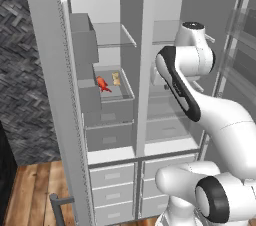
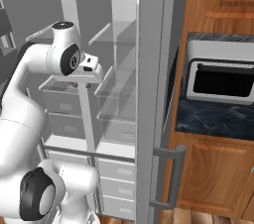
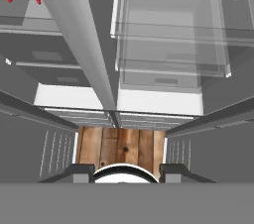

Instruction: Pick up the frozen fish from the freezer, place it on any shelf in the fridge, and close the fridge and freezer doors when done.

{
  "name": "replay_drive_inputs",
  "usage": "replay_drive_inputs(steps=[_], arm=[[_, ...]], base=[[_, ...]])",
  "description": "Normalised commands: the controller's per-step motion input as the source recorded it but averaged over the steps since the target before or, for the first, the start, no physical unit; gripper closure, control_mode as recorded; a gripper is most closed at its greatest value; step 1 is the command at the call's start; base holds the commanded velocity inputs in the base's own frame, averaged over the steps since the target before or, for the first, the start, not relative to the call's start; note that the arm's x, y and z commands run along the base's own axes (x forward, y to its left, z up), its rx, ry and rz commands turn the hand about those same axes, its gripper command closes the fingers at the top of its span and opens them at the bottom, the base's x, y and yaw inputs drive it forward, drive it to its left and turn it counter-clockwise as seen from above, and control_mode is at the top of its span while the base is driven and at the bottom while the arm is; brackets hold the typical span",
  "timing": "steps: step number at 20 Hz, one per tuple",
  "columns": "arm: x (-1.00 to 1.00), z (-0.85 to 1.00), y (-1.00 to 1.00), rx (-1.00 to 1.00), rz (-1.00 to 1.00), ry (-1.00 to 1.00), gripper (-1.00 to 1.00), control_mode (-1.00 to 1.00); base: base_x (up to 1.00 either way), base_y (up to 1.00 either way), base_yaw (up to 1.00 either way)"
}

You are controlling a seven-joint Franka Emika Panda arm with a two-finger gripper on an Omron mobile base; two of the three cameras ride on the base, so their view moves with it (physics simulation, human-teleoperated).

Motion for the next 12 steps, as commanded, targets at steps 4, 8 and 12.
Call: replay_drive_inputs(steps=[4, 8, 12], arm=[[-0.12, 0.0, 0.0, 0.0, 0.0, -0.02, -1.0, -1.0], [-0.28, -0.31, 0.0, 0.0, 0.0, 0.0, -1.0, -1.0], [-0.38, -0.63, 0.0, 0.02, 0.0, -0.08, -1.0, -1.0]], base=[[0.0, 0.0, 0.0], [0.0, 0.0, 0.0], [0.0, 0.0, 0.0]])
